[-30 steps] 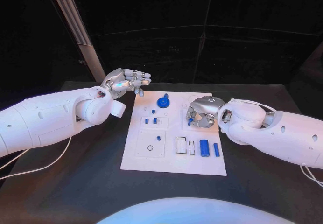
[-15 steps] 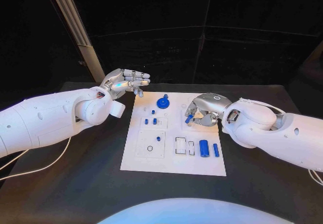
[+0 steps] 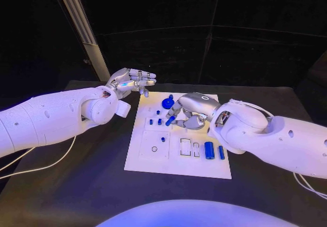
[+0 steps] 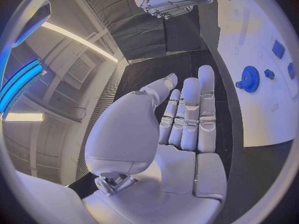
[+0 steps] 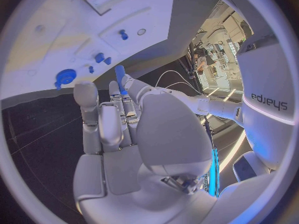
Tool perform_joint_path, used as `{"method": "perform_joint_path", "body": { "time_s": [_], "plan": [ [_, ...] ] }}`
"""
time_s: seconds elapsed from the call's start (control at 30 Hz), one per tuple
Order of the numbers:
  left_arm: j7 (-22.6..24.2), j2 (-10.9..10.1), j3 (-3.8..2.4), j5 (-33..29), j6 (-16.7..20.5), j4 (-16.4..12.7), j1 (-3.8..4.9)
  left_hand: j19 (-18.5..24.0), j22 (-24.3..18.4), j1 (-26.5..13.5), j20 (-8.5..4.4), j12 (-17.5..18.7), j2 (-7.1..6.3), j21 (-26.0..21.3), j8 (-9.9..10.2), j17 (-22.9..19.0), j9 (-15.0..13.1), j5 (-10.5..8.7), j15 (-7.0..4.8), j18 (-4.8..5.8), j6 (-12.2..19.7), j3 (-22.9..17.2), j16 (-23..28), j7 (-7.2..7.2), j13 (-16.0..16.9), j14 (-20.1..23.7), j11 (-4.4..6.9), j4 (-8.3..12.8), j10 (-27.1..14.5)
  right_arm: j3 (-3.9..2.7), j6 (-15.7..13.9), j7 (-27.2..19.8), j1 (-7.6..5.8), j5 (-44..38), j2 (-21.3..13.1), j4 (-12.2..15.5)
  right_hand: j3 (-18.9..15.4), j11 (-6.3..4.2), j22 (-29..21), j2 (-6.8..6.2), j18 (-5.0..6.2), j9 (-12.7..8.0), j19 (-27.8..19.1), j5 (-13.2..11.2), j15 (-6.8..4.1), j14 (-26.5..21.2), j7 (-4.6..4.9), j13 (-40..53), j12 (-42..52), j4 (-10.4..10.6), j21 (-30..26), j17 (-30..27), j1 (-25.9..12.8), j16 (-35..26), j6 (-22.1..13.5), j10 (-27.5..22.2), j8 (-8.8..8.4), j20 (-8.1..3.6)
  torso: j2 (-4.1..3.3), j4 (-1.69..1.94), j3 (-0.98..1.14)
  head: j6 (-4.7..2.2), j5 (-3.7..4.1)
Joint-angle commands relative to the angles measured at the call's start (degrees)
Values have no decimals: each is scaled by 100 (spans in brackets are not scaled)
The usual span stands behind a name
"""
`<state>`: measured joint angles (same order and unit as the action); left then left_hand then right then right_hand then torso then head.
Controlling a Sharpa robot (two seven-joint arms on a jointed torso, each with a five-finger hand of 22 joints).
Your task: Assemble the parts on the task board
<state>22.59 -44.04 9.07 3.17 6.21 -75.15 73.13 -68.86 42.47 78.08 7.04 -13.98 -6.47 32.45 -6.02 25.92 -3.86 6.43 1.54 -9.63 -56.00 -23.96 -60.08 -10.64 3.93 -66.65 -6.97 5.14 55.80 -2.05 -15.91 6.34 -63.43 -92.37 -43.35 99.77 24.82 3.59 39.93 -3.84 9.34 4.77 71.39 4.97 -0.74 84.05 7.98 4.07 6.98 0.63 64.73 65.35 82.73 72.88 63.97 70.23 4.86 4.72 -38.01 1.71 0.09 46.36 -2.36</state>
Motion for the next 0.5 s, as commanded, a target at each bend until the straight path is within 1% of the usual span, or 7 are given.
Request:
{"method": "perform_joint_path", "body": {
  "time_s": [0.03,0.17,0.2,0.27,0.3,0.4,0.5],
  "plan": [
    [26,24,-4,-25,-58,-5,8,42,-9,2,-3,-19,55,-20,-39,-5,2,4,13,-84,13,3,20,5,-7,38,-12,27,-41,30,118,-305,54,184,237,-76,38,31,-17,-6,-73,-6,15,32,-29,210,19,0,-28,-6,2,-11,-19,28,21,24,11,4,-7,3,3,22,-53],
    [26,40,-4,-25,-59,-11,9,42,-9,2,-3,-19,55,-20,-39,-5,2,4,13,-84,13,3,20,5,-7,38,-12,27,-41,99,257,-414,149,108,539,-199,50,36,-28,-7,-71,-9,9,46,-26,207,24,-2,-42,-11,-2,-18,-25,27,12,16,2,6,-11,20,-3,44,-88],
    [26,40,-4,-25,-57,-12,9,42,-9,2,-3,-19,55,-20,-39,-5,2,4,13,-84,13,3,20,5,-7,38,-12,27,-41,118,295,-434,168,79,597,-227,54,39,-32,-10,-71,-11,6,53,-25,206,27,-3,-50,-14,-3,-25,-29,23,6,11,-3,8,-6,7,-4,53,-119],
    [27,42,-5,-25,-55,-11,9,42,-9,2,-3,-19,55,-20,-39,-5,2,4,13,-84,13,3,20,5,-7,38,-12,27,-41,150,340,-451,185,45,653,-257,54,39,-32,-10,-71,-11,6,53,-25,206,27,-3,-50,-14,-3,-25,-29,23,6,11,-3,8,-5,6,-4,60,-129],
    [27,47,-5,-25,-53,-9,9,42,-9,2,-3,-19,55,-20,-39,-5,2,4,13,-84,13,3,20,5,-7,38,-12,27,-41,186,400,-464,201,-5,718,-297,60,42,-43,-12,-69,-12,1,58,-22,205,30,-4,-58,-18,-7,-28,-33,23,1,5,-8,9,-5,8,-1,74,-140],
    [25,47,-5,-25,-54,-14,10,42,-9,2,-3,-19,55,-20,-39,-5,2,4,13,-84,13,3,20,5,-7,38,-12,27,-41,222,492,-462,222,-84,798,-370,60,42,-43,-12,-69,-12,1,58,-22,205,30,-4,-58,-18,-7,-28,-33,23,1,5,-8,9,-10,12,3,79,-150],
    [23,49,-5,-25,-55,-14,10,42,-9,2,-3,-19,55,-20,-39,-5,2,4,13,-84,13,3,20,5,-7,38,-12,27,-41,255,604,-427,238,-157,879,-481,65,46,-47,-14,-68,-14,-3,60,-19,203,34,-5,-67,-20,-9,-35,-40,20,-6,0,-14,11,-6,-1,3,84,-174]
  ]
}}
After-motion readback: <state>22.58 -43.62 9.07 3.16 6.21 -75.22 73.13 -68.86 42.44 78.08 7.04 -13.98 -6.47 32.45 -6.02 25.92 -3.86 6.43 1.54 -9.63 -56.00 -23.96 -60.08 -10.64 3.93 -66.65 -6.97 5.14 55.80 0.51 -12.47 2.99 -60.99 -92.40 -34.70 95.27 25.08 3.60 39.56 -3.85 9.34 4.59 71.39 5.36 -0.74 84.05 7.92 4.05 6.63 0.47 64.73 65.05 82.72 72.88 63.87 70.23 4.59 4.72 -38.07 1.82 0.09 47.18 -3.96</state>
